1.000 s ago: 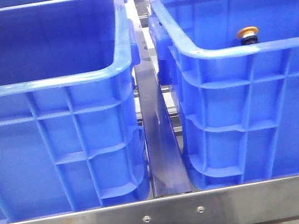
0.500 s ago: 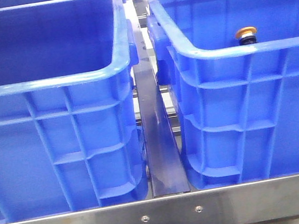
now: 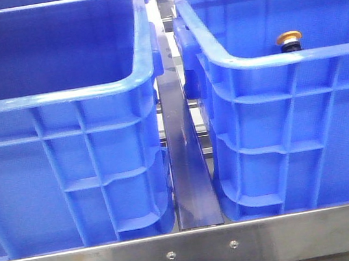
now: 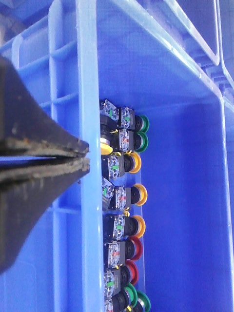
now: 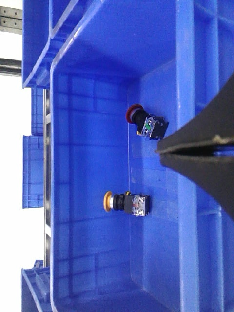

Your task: Pick red and yellow buttons and place in box

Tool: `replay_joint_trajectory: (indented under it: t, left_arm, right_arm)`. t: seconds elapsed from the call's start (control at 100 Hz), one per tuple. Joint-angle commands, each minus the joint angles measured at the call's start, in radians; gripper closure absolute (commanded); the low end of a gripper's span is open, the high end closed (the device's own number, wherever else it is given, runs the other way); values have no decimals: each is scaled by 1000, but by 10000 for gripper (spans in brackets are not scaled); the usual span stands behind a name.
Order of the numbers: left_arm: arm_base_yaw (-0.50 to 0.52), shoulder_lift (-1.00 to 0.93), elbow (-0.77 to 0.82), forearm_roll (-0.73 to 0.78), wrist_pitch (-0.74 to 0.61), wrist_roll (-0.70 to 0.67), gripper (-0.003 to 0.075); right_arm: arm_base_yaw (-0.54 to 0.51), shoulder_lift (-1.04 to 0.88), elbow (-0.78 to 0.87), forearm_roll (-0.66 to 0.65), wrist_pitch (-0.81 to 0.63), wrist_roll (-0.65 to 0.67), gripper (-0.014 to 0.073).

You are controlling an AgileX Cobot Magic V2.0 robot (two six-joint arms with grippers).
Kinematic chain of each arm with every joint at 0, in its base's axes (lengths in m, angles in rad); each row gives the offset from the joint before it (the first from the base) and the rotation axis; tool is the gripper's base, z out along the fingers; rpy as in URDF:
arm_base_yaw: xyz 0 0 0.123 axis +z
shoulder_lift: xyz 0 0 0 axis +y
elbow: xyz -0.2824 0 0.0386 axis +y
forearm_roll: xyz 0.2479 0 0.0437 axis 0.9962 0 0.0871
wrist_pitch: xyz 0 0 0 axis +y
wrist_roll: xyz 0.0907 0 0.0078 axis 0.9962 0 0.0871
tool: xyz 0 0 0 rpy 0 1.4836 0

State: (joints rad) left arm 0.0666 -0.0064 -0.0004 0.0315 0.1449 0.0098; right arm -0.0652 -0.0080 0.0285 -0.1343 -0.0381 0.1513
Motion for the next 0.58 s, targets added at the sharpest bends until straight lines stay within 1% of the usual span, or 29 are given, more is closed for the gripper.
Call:
replay_joint_trajectory:
  t: [0.0,0.08,0.57]
  left_arm:
    - [-5,-29,20,-10,-79,-3,741]
    - [-5,-29,20,-10,-79,-3,741]
    - [-5,-29,20,-10,-79,-3,741]
  right_arm:
    - [-4,-23,6,2,-90,6,652]
    - [-4,-23,6,2,-70,6,652]
    - [-4,-23,5,2,-70,5,652]
